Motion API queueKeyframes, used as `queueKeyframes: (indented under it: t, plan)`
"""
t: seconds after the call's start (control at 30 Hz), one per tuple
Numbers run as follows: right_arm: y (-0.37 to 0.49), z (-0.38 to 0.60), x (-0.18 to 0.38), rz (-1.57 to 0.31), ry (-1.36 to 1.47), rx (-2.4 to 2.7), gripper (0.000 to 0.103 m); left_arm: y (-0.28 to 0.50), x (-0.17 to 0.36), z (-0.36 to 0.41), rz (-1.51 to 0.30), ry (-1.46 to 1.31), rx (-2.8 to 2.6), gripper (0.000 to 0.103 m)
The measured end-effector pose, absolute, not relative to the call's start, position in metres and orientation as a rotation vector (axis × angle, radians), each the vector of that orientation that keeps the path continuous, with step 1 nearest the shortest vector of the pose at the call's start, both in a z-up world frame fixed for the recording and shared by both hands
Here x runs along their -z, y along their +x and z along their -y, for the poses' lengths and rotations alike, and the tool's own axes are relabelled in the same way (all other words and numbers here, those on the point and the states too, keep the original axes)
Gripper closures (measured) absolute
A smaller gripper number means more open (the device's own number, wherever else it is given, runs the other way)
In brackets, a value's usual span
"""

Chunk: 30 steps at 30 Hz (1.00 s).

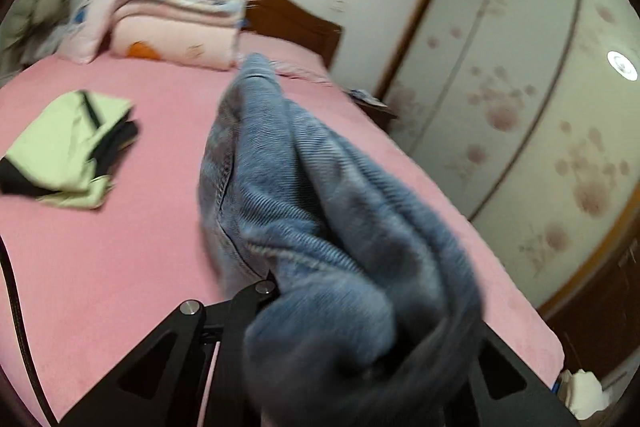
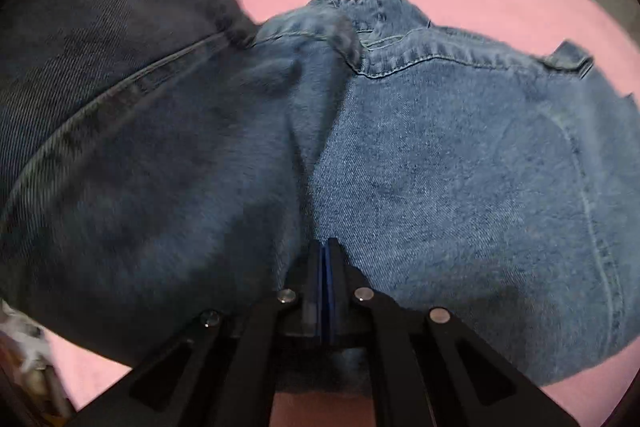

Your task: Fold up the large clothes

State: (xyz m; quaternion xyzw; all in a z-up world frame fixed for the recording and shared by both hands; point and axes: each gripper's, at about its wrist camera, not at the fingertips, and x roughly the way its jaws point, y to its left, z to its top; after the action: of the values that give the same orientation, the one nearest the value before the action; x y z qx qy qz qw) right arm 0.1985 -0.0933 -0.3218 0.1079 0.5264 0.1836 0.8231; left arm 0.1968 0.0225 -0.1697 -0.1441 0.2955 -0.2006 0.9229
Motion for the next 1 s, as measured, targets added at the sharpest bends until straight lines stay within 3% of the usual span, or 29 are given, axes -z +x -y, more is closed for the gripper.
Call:
queueKeyframes:
  t: [0.27,0.4,0.53,0.67,0.73,0.9,1.0]
  plan:
    - [0.173,0.22,0.271,-1.016,0.359,-0.278,0.103,0.208,0.171,0.085,-0.612,-0.298,0.497,0.09]
    - [0.148,0.296,0.271,-1.022,0.33,-0.127,0.103,0.211,0.214,0.157,-0.691,-0.25,0.525,0.09]
    - [0.13,0.34,0.279,-1.07,0.35,-0.065,0.103,0.219,0.279,0.211,-0.882,-0.144,0.522,0.089]
    - [0.126,0.356,0.277,-1.081,0.348,-0.051,0.102,0.212,0.299,0.229,-0.914,-0.064,0.509,0.086]
    - [0.125,0.357,0.273,-1.076,0.35,-0.052,0.102,0.213,0.292,0.231,-0.927,-0.073,0.522,0.076]
    - [0.136,0.365,0.261,-1.072,0.376,-0.078,0.102,0.214,0.263,0.227,-1.003,-0.118,0.599,0.029]
    - [0.145,0.369,0.245,-1.063,0.409,-0.103,0.098,0.198,0.229,0.214,-1.001,-0.181,0.658,0.024]
